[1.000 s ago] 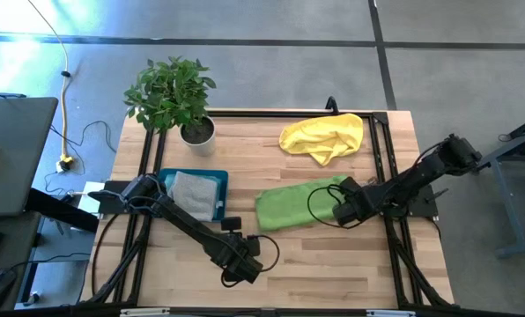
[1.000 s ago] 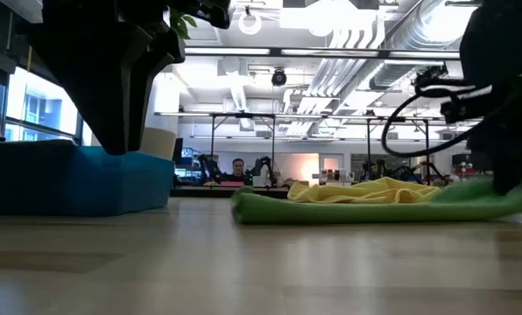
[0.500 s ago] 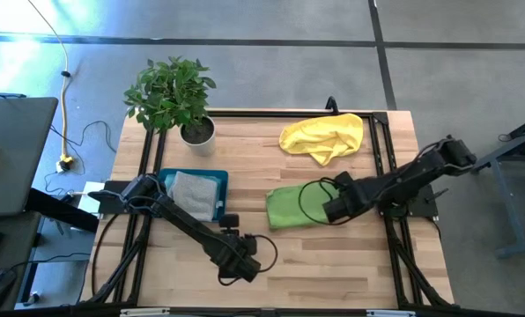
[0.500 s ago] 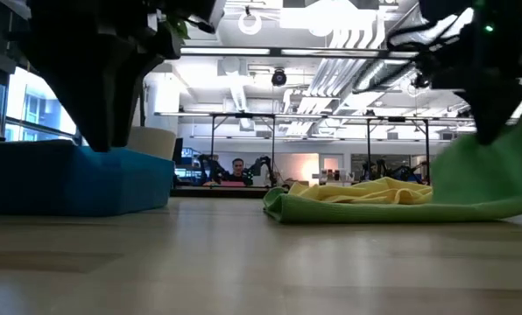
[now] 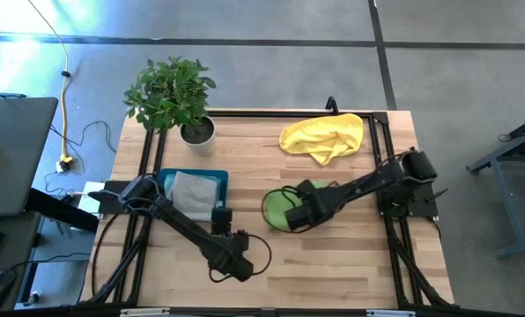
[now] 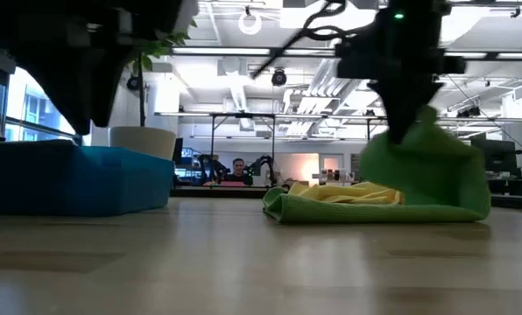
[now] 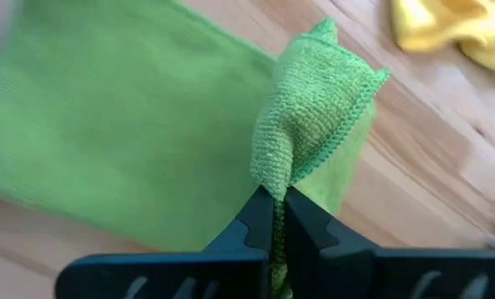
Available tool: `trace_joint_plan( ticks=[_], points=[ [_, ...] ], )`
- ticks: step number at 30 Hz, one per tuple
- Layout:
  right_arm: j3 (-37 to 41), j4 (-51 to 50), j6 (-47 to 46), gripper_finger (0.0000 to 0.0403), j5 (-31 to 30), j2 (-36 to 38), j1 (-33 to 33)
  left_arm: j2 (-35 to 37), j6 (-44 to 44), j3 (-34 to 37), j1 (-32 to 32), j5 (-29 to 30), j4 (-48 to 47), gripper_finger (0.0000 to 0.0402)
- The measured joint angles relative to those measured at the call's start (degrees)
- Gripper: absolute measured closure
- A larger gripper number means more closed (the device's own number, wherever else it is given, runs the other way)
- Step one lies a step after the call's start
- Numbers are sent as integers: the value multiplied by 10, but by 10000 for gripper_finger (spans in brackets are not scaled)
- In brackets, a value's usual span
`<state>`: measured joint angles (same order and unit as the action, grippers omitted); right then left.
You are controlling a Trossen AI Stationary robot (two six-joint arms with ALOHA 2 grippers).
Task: Fold microfiber towels
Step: Fold the green towel on the table
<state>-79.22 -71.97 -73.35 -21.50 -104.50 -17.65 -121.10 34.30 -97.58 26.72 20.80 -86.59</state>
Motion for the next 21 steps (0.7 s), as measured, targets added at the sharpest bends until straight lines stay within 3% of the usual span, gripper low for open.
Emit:
trace_joint_plan(
  ticks=[10, 17, 21],
  points=[
    [-34, 157, 49, 402, -23, -43, 8, 14, -5, -1, 45, 2, -36, 303],
    [-34, 207, 61, 402, -24, -67, 9, 24, 27, 0, 73, 28, -33, 303],
    [-33, 236, 86, 377, -35, -74, 9, 32, 46, 0, 83, 33, -25, 303]
  ],
)
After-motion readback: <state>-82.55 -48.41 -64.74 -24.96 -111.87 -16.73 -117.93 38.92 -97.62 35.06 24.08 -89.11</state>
